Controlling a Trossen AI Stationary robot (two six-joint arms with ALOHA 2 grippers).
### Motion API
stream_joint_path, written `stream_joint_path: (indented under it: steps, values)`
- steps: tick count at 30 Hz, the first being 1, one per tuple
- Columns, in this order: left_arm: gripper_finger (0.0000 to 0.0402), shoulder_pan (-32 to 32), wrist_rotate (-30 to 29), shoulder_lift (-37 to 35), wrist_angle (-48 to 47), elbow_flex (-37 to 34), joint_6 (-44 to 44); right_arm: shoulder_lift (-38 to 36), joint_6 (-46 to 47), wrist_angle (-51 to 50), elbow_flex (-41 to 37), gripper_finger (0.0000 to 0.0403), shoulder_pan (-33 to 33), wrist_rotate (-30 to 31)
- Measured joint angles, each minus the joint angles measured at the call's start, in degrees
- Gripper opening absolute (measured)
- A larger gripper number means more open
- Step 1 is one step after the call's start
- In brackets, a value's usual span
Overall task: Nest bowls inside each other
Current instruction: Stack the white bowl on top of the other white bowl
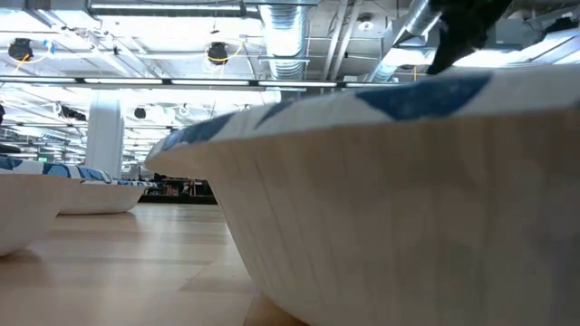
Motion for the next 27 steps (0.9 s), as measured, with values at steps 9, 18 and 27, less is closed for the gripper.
stream_joint_path:
  steps: [9,18,27]
  values:
    - [0.0124,0.0,0.0,0.0,-0.2,0.0,0.0,12.3,-4.1,-6.0,0.0,0.0221,-12.7,-10.4]
    - [0.0124,0.0,0.0,0.0,-0.2,0.0,0.0,24.8,-8.8,-5.6,0.0,0.0221,-19.0,-13.7]
    - [0.0124,0.0,0.1,-0.1,-0.2,0.0,0.0,34.9,-7.8,-3.7,0.0,0.0221,-19.8,-19.1]
